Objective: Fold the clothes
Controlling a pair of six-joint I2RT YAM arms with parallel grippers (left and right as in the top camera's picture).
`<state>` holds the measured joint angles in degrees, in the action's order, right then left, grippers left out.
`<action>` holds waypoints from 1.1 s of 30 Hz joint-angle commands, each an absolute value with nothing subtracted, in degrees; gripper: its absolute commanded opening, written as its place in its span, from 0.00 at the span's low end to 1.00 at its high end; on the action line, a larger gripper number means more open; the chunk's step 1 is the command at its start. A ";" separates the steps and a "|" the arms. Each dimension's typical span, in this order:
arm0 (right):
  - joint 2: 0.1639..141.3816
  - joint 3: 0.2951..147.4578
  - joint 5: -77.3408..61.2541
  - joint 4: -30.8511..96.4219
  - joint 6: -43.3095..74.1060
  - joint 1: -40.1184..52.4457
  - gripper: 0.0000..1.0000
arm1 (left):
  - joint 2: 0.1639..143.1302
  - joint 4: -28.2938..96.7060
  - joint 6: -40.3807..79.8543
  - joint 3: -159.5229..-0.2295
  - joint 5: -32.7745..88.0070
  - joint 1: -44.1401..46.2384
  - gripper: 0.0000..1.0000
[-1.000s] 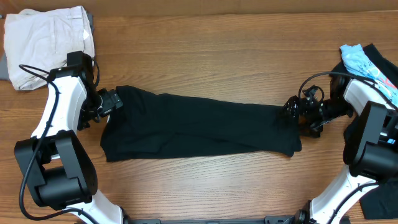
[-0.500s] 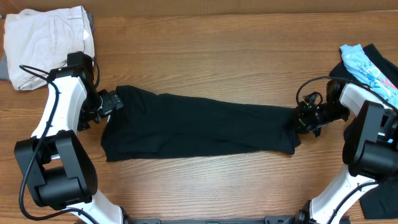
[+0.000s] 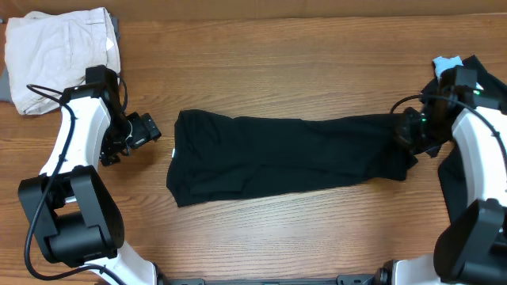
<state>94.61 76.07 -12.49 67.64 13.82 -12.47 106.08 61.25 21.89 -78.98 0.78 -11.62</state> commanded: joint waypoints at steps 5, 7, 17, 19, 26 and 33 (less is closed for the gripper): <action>93.56 76.90 -17.85 64.07 17.98 -0.30 0.04 | 105.34 60.71 20.78 -78.39 4.56 -11.53 1.00; 93.60 76.88 -17.87 62.81 20.05 2.37 0.06 | 105.34 60.77 20.78 -78.39 4.56 -11.51 1.00; 94.54 73.23 -17.74 55.53 28.45 12.08 0.06 | 105.34 61.17 20.75 -78.39 4.51 -11.53 1.00; 94.54 72.18 -18.17 53.74 29.76 13.61 0.05 | 105.34 61.19 20.75 -78.39 4.51 -11.53 1.00; 94.65 71.66 -18.09 49.01 33.82 19.18 0.05 | 105.34 61.17 20.75 -78.39 4.51 -11.53 1.00; 97.10 71.66 -16.62 47.18 34.81 23.33 0.19 | 105.34 61.25 20.25 -78.39 4.51 -11.53 1.00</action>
<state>95.44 71.79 -17.43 47.72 33.95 22.26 106.08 61.14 21.87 -78.98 4.12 -11.62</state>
